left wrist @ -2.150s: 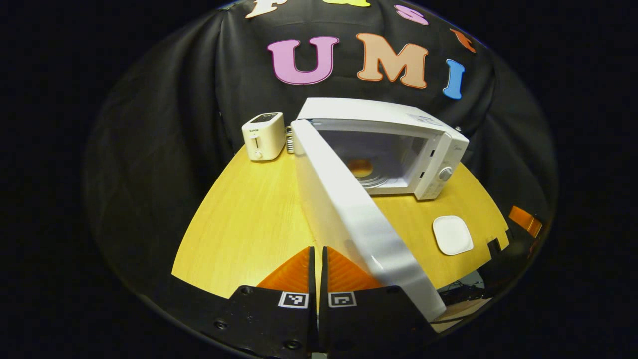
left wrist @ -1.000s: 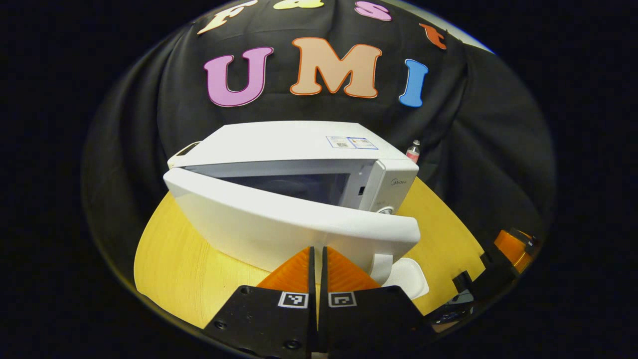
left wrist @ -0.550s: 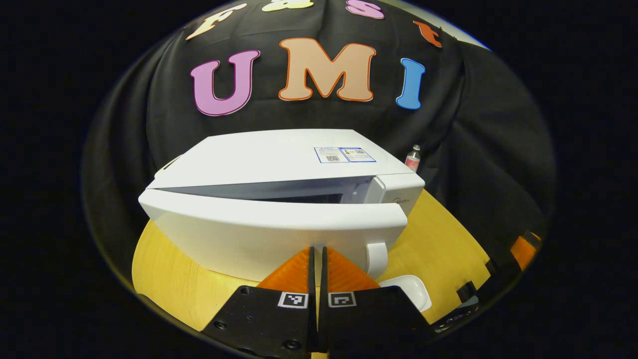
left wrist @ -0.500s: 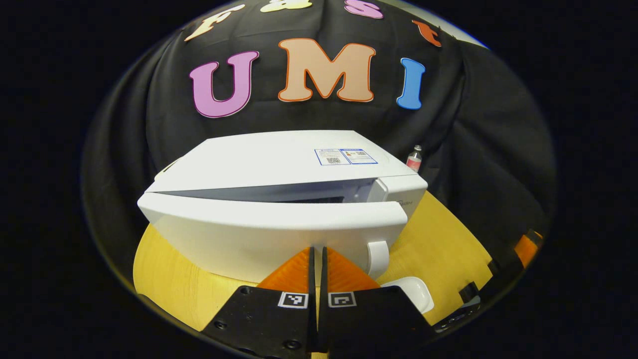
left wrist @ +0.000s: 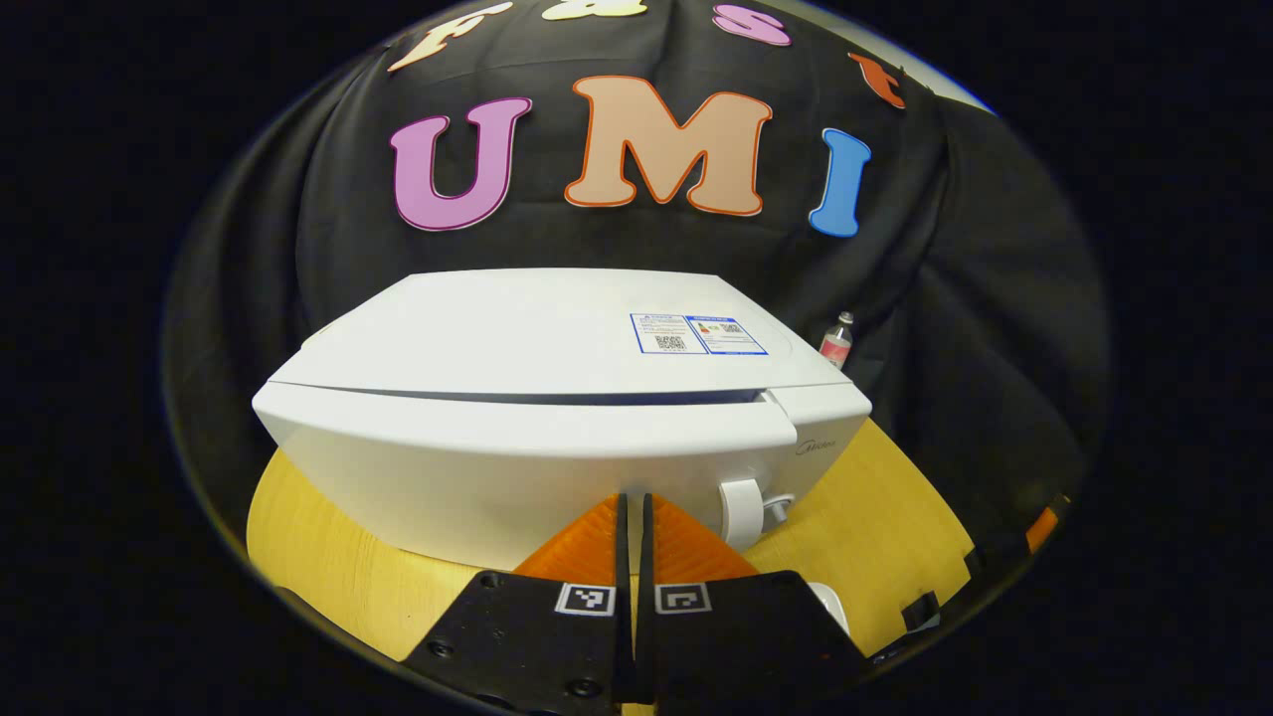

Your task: Open the microwave oven with the left hand, put the food in, and close the microwave oven.

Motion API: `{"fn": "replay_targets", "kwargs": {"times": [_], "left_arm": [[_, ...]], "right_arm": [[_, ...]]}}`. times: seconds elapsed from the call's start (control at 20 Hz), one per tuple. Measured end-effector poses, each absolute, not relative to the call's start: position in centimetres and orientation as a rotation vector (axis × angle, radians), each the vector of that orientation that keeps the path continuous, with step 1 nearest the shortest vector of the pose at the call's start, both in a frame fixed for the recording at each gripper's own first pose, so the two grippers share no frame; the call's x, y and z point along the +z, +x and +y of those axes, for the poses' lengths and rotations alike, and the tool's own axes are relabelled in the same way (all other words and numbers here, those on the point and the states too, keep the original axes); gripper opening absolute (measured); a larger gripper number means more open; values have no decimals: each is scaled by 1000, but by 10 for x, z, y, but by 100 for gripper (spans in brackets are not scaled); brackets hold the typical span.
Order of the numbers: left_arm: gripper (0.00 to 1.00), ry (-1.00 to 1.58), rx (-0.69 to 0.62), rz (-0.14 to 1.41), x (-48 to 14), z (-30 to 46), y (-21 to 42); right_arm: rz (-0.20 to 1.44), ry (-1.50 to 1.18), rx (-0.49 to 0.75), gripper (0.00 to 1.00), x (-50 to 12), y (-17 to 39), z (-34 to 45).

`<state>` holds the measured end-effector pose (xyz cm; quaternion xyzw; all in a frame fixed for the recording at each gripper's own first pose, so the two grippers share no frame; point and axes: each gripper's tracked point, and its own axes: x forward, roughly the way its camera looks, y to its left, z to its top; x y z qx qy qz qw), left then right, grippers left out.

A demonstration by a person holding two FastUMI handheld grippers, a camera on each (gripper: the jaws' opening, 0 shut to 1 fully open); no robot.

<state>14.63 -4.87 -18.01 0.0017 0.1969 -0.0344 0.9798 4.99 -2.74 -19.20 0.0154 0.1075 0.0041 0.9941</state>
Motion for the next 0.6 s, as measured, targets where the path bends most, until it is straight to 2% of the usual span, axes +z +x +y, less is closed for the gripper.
{"fn": "replay_targets", "kwargs": {"times": [0.05, 0.15, 0.2, 0.25, 0.3, 0.6], "left_arm": [[2, -13, -68, 401, -181, -51, 144], [0, -32, -57, 389, -180, -50, 146], [1, -40, -49, 386, -179, -50, 146], [1, -48, -43, 380, -179, -50, 148], [1, -54, -44, 381, -180, -51, 149], [1, -90, -37, 381, -181, -51, 151]], "right_arm": [[216, 26, 7, 92, -192, 49, -28], [219, 23, 12, 92, -193, 50, -27], [221, 21, 13, 87, -194, 49, -27], [221, 19, 14, 91, -193, 50, -27], [220, 17, 15, 87, -193, 50, -27], [224, 0, 21, 87, -195, 51, -27]]}}
